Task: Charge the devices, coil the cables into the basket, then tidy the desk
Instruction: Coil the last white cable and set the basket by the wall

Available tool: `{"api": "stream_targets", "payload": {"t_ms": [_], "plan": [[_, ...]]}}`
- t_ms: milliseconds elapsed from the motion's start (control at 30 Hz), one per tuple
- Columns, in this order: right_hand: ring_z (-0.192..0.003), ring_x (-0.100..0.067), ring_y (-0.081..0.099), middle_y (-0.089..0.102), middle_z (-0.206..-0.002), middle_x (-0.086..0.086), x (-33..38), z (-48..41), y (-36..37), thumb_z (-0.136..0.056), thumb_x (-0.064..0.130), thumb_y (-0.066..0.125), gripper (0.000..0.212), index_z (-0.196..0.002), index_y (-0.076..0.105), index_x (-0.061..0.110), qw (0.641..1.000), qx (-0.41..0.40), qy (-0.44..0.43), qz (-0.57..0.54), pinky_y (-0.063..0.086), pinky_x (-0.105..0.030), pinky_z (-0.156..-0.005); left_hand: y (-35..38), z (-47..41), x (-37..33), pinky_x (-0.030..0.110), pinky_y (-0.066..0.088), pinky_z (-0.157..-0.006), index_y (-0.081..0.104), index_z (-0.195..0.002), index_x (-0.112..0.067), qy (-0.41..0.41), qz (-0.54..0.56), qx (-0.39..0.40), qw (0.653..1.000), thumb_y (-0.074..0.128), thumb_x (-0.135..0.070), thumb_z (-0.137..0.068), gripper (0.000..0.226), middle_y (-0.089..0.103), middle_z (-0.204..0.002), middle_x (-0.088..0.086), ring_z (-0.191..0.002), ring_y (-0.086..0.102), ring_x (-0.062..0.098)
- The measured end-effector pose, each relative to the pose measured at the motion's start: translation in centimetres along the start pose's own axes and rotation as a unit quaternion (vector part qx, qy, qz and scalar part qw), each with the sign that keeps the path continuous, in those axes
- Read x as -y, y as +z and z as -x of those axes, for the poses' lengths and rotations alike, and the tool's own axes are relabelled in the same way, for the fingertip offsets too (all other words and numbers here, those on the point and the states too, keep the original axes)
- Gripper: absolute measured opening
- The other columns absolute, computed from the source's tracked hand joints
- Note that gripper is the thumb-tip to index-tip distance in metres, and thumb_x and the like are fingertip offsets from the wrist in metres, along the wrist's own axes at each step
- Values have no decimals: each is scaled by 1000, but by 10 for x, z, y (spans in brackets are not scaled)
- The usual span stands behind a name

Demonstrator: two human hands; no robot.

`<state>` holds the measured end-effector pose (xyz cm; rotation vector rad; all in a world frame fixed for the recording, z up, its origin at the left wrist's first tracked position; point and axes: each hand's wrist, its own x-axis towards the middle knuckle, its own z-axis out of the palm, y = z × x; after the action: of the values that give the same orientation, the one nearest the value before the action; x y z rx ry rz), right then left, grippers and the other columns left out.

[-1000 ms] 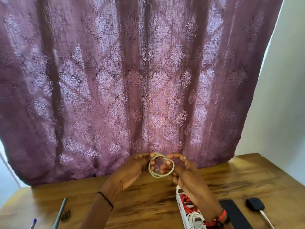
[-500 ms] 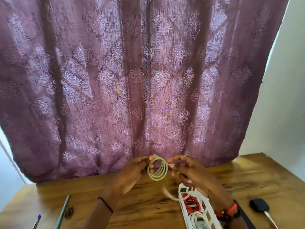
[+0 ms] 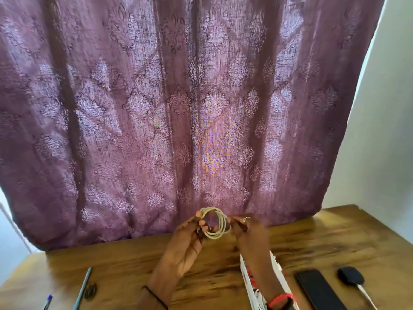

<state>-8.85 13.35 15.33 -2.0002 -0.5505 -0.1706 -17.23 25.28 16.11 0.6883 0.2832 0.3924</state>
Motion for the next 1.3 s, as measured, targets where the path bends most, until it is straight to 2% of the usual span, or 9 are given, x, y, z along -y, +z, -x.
{"api": "stream_targets", "payload": {"t_ms": [167,333,533,700,800,900,1100,1200,1300], "plan": [[-90,-33,62,65,-95,-17,-2,24,22,-93,26,53,30,-94,65,-1,998,19,53,10,40,-30,-70,9,10,26,20,54,-53,69,-73,-5,26,-14,-20,999,39,-4,-94,37,56,-56,0,-49,57,7],[-97,-32,58,63,-104,-17,-1,18,23,-91,30,54,33,-97,61,-2,992,55,93,58,37,-30,-76,5,12,34,19,54,-53,63,-90,4,12,-18,-16,1000,38,-2,-96,27,55,-58,2,-50,56,7],[-78,-28,56,64,-82,-19,3,2,10,-89,28,58,31,-63,49,12,988,68,131,37,26,-27,-61,2,6,30,22,56,-59,58,-106,15,-1,-48,28,998,45,-8,-92,30,57,-69,8,-57,57,8],[-102,-34,57,63,-107,-20,3,6,16,-94,19,47,22,-102,57,1,990,88,107,40,31,-29,-66,-5,1,22,23,57,-67,67,-95,10,0,-98,69,993,54,-7,-84,24,65,-80,14,-68,63,12],[-103,-36,56,63,-107,-21,1,8,18,-94,16,47,20,-101,56,1,992,73,99,20,34,-31,-70,-11,-3,19,25,56,-75,68,-98,7,25,-155,67,985,56,-5,-81,25,66,-88,17,-76,64,16],[-92,-33,60,67,-95,-18,-2,8,20,-91,14,54,16,-91,62,0,994,54,86,-30,32,-28,-65,-17,-8,17,24,54,-77,66,-103,-1,84,-314,22,946,55,-9,-88,20,68,-94,13,-86,63,19],[-77,-16,64,68,-83,-6,-1,10,18,-85,2,59,22,-93,58,22,971,37,118,-204,47,-23,-66,-27,-13,23,9,42,-81,62,-112,-10,246,-575,-31,779,49,-15,-95,22,68,-105,-4,-96,61,9],[-61,-1,62,69,-81,-5,-4,11,16,-82,-4,63,43,-113,52,23,939,57,133,-313,47,-14,-56,-27,-9,23,11,43,-79,62,-111,-9,263,-565,-52,780,49,-14,-95,21,68,-101,0,-93,61,9],[-75,-11,67,74,-80,-6,-7,10,14,-73,5,74,54,-119,53,25,909,94,143,-379,50,-27,-71,-30,-7,24,22,46,-86,64,-98,-27,281,-554,-54,782,47,-24,-88,20,69,-93,-9,-94,63,7]]}}
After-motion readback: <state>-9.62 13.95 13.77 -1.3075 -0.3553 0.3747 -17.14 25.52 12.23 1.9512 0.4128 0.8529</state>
